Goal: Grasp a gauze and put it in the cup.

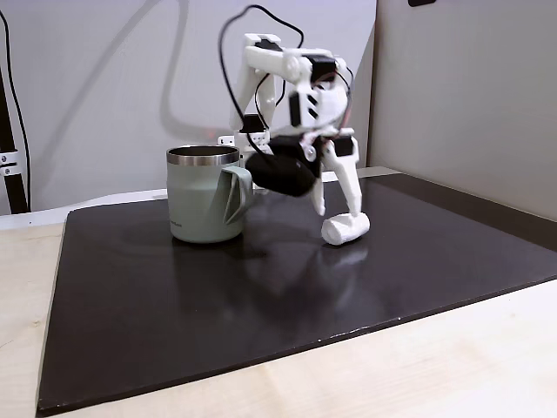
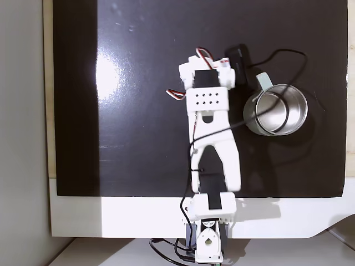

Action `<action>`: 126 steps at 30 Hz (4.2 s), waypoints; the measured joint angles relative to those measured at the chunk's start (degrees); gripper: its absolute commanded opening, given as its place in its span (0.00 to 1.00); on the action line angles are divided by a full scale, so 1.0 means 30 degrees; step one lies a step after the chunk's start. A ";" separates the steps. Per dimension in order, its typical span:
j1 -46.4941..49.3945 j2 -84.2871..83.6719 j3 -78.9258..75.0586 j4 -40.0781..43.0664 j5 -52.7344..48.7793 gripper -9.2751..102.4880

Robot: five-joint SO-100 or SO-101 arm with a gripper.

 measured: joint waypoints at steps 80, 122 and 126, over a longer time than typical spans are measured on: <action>1.0547 0.7559 -0.7559 1.0078 0.1582 0.08; 1.1777 1.0605 0.2256 0.4219 0.0234 0.24; 1.1777 1.0605 0.2783 0.3926 0.0234 0.32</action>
